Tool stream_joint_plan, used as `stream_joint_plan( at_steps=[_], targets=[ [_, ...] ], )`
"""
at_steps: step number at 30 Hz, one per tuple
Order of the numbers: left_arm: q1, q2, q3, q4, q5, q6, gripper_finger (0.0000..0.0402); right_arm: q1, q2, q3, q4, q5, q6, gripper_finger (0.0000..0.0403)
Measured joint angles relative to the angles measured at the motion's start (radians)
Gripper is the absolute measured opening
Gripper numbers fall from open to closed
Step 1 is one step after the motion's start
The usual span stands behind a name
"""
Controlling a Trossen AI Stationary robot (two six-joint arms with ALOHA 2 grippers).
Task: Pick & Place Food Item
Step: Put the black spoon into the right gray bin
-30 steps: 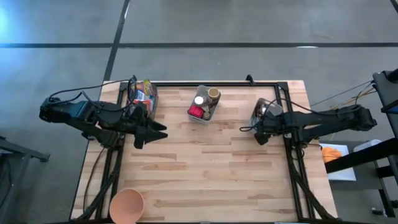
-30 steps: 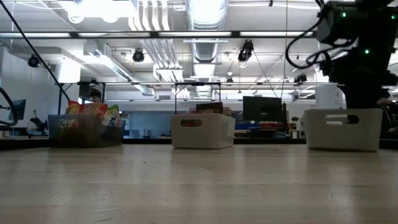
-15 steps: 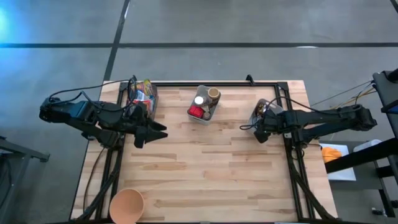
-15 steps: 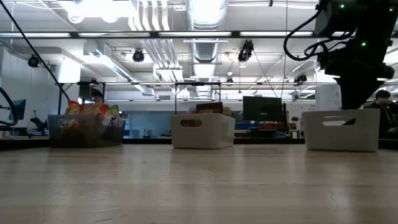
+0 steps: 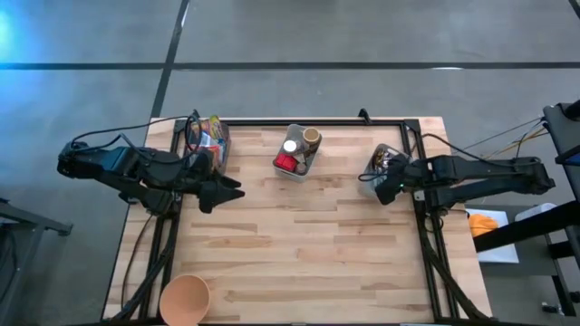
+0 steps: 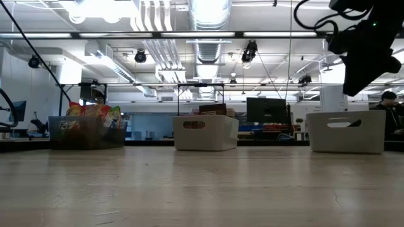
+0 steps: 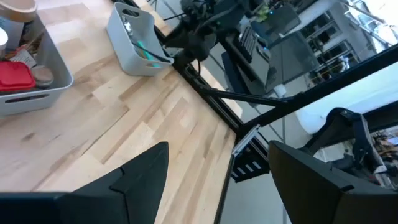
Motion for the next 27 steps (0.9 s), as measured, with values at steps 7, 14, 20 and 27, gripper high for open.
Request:
stream_joint_plan(
  at_steps=[7,14,20,27],
  targets=[
    [0.000,0.000,0.000,0.002,0.000,0.000,0.0278,-0.001,-0.062,-0.009,-0.005,-0.106,0.014,0.0016],
    [0.000,0.000,0.000,0.003,-0.032,0.001,0.0278,-0.001,0.038,-0.013,-0.029,-0.171,-0.027,0.0008],
    [0.000,0.000,0.000,0.003,-0.033,0.001,0.0278,-0.010,0.144,-0.025,-0.051,-0.201,-0.044,0.0008],
    [0.000,0.000,0.000,0.003,-0.022,0.001,0.0278,-0.057,0.169,-0.040,0.006,-0.231,-0.085,0.0008]
  ],
)
